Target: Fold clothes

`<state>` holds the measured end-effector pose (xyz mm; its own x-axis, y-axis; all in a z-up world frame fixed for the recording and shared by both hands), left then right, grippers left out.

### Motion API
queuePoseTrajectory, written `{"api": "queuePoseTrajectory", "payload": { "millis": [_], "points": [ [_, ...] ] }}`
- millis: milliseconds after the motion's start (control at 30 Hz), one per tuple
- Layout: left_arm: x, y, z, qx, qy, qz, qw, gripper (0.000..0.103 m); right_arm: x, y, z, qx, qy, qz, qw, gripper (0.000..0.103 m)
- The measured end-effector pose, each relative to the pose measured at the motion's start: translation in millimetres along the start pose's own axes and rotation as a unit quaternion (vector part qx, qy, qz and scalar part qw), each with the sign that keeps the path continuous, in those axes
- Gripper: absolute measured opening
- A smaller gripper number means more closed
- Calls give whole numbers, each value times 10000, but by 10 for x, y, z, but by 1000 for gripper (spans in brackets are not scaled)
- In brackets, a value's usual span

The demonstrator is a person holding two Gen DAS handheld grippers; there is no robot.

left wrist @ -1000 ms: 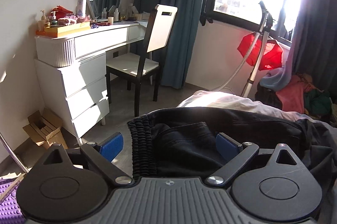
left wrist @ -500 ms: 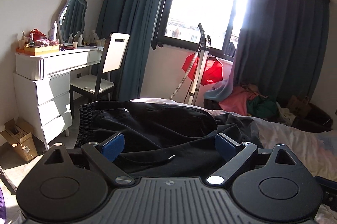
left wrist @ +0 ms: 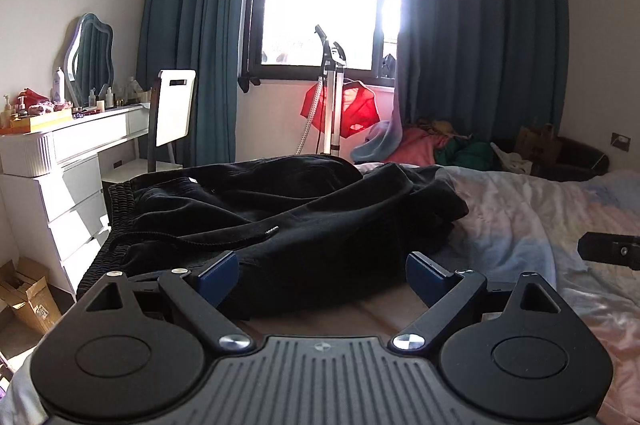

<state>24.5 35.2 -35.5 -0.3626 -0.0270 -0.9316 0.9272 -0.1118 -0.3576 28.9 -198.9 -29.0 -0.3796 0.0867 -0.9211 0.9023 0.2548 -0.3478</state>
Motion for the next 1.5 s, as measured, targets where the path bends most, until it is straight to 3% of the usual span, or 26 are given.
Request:
{"api": "queuePoseTrajectory", "payload": {
  "millis": [267,600,767,867,1067,1300,1400,1500],
  "points": [
    [106,102,-65,-185,101,-137,9997,92,106,-121,36,168,-137,39,9998,80],
    [209,225,-28,-391,564,-225,9974,89,29,-232,190,216,305,92,9993,80],
    [214,469,63,-338,893,-288,9950,88,-25,-303,284,520,517,-30,9973,80],
    [162,840,252,-319,1557,-403,9865,84,-54,-304,420,725,713,-110,9948,80],
    [-118,1762,526,-102,2171,-479,9749,83,72,44,763,638,1112,-373,9910,81],
    [-834,3137,697,-95,1869,-386,9816,83,218,450,1162,535,1574,-679,9837,81],
    [-1035,3755,804,-313,1838,-423,9816,83,316,705,1346,551,1809,-876,9780,81],
    [-1093,4368,844,-219,1683,-1049,9799,84,442,1016,1475,504,2030,-1103,9716,82]
  ]
}}
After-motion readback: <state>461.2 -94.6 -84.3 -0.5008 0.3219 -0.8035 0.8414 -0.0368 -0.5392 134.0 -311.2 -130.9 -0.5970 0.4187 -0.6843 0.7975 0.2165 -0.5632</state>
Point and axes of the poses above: each gripper's, at about its wrist camera, not at the fingertips, and y roughly the way its jaws point, z to its right, x to its underside, the point moved 3 cm from there along y, roughly the way its jaws point, and after that the axes turned 6 degrees about x, right-handed, at the moved point
